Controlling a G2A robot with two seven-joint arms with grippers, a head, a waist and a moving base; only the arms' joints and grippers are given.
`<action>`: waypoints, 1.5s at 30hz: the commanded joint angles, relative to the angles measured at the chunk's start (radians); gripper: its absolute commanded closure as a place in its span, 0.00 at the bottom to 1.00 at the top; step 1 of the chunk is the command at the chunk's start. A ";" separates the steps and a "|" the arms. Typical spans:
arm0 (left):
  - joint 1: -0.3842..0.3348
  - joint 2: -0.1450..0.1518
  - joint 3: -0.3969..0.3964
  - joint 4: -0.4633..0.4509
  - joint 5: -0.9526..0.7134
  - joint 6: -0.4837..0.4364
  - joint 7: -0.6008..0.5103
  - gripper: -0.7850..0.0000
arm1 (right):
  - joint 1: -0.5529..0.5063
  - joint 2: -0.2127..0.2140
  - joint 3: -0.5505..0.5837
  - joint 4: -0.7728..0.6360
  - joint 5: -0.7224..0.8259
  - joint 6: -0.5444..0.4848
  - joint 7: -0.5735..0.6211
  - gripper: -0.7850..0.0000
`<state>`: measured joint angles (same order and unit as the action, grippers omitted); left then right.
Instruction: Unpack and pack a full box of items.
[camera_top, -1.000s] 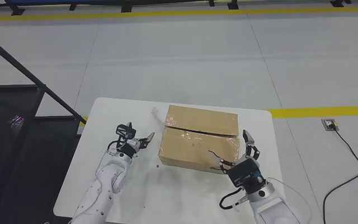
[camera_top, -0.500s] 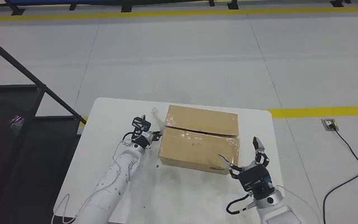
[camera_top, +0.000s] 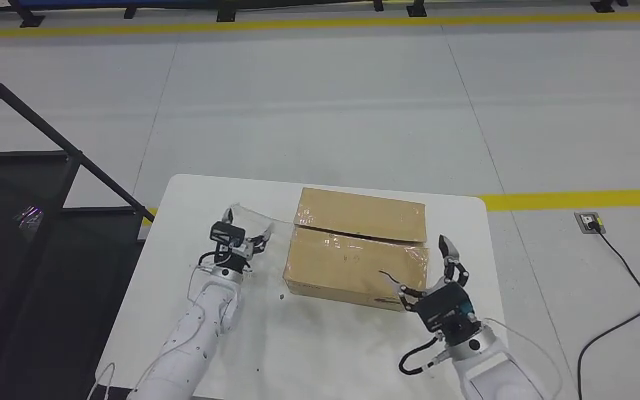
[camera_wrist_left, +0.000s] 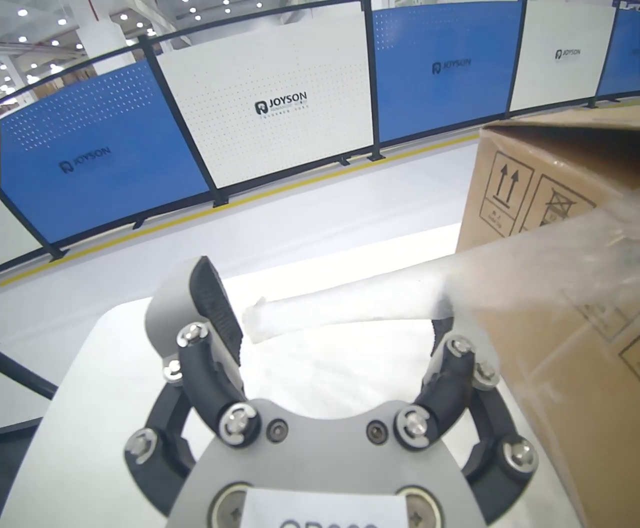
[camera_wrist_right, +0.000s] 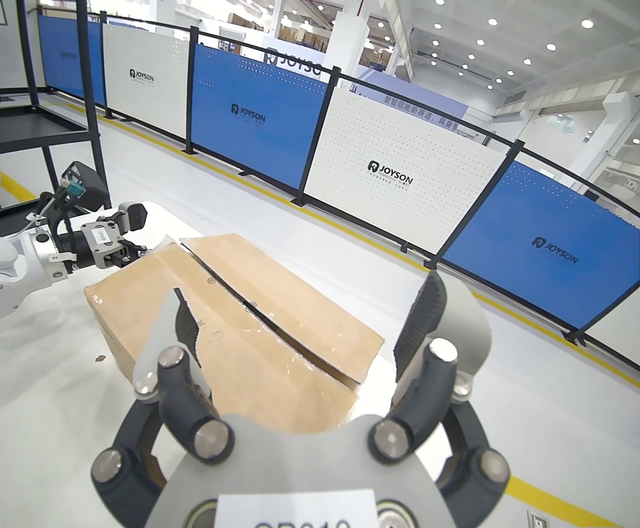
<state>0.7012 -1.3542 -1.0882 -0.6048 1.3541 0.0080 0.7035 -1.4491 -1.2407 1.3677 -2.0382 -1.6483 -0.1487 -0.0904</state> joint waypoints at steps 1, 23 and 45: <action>0.035 0.011 -0.021 -0.036 0.007 0.015 -0.009 0.00 | 0.013 -0.001 -0.007 0.006 -0.001 -0.006 0.002 0.00; 0.277 0.092 -0.171 -0.356 0.120 -0.063 -0.279 0.00 | 0.082 -0.008 -0.043 0.042 0.052 -0.032 0.076 0.00; 0.112 0.090 -0.194 -0.183 0.093 -0.140 -0.399 0.00 | 0.082 -0.008 -0.043 0.042 0.052 -0.032 0.076 0.00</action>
<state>0.8256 -1.2629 -1.2794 -0.8018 1.4561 -0.1374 0.3079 -1.3676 -1.2487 1.3248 -1.9960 -1.5967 -0.1805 -0.0148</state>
